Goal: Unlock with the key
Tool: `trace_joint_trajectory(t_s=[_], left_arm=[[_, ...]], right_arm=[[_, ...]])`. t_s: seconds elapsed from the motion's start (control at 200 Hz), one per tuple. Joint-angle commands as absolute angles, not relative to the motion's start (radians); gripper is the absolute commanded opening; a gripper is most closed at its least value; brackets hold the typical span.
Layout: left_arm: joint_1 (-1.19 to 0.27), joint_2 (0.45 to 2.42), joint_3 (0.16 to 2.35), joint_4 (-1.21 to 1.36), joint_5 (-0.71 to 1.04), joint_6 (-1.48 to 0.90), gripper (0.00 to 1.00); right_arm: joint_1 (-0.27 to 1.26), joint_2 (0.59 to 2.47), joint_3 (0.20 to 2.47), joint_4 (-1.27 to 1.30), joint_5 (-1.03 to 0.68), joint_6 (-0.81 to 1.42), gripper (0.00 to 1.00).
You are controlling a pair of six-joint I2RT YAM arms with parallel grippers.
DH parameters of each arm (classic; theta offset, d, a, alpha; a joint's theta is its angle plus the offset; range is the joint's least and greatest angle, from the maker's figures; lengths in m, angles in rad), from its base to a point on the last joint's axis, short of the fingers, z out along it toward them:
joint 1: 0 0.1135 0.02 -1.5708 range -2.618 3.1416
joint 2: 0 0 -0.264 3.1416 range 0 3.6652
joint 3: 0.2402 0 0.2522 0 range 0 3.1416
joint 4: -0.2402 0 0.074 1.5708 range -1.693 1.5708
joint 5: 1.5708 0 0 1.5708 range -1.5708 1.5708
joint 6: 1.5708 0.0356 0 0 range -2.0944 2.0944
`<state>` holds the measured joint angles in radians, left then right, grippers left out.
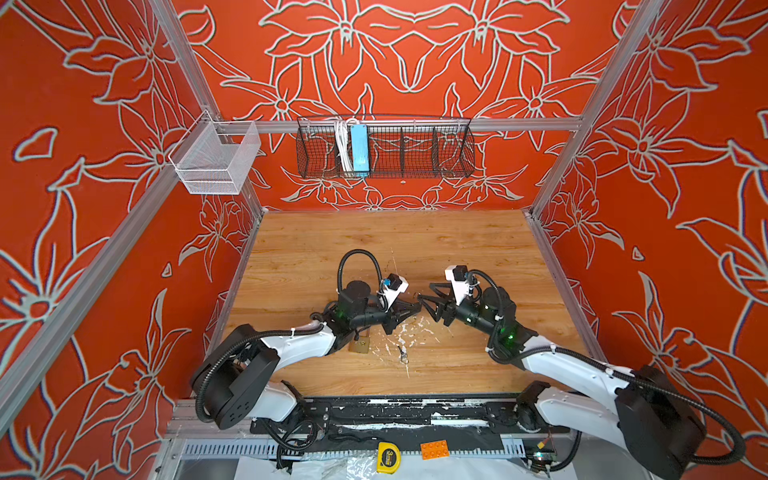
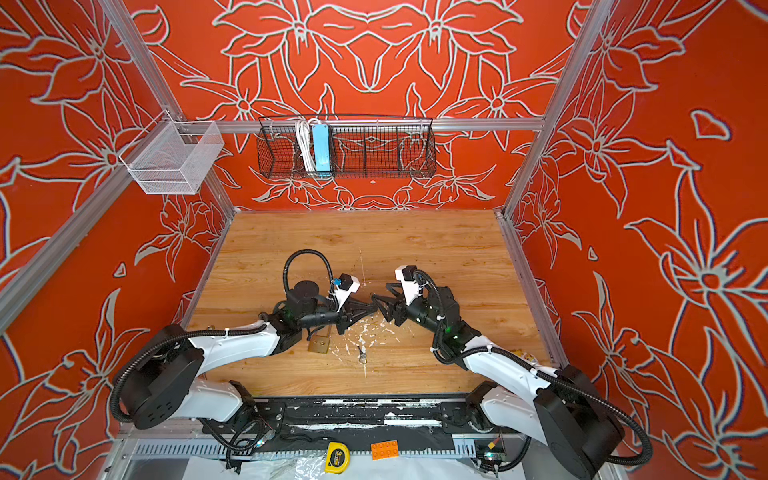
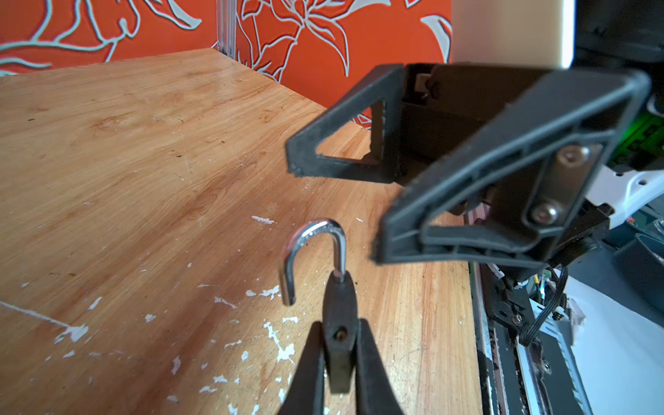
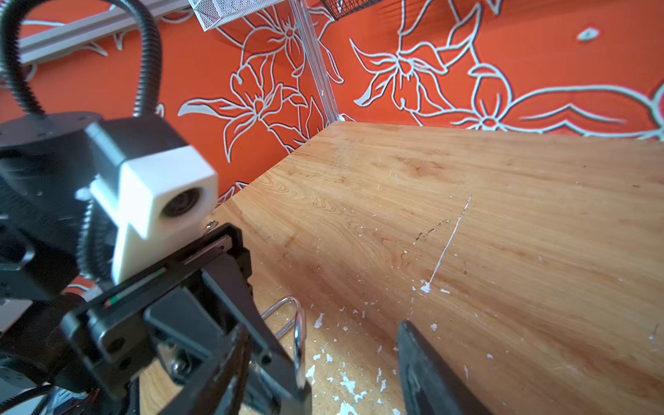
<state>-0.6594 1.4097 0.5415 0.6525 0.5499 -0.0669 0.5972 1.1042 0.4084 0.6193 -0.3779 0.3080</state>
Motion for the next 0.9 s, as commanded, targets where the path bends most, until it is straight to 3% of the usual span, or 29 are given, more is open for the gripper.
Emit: trace_joint_trajectory(t_s=[0.0,0.41,0.591,0.761,0.896], left_arm=[[-0.698,1.415,0.527,0.750,0.466,-0.040,0.00],[-0.786,1.411,0.508,0.777,0.169,0.005,0.00],[-0.830,1.438,0.535,0.721,-0.037,0.065,0.00],[-0.830,1.435,0.543,0.693,-0.073,0.076,0.00],[-0.797,1.349,0.540,0.616,0.011,0.093,0.00]], right_arm=[[0.601,1.116,0.455,0.570,-0.346,0.327,0.60],[0.644,1.190,0.513,0.466,-0.196,0.314,0.33],[0.673,1.205,0.523,0.451,-0.144,0.294,0.32],[0.675,1.081,0.445,0.504,-0.054,0.281,0.44],[0.654,0.936,0.348,0.543,0.062,0.270,0.71]])
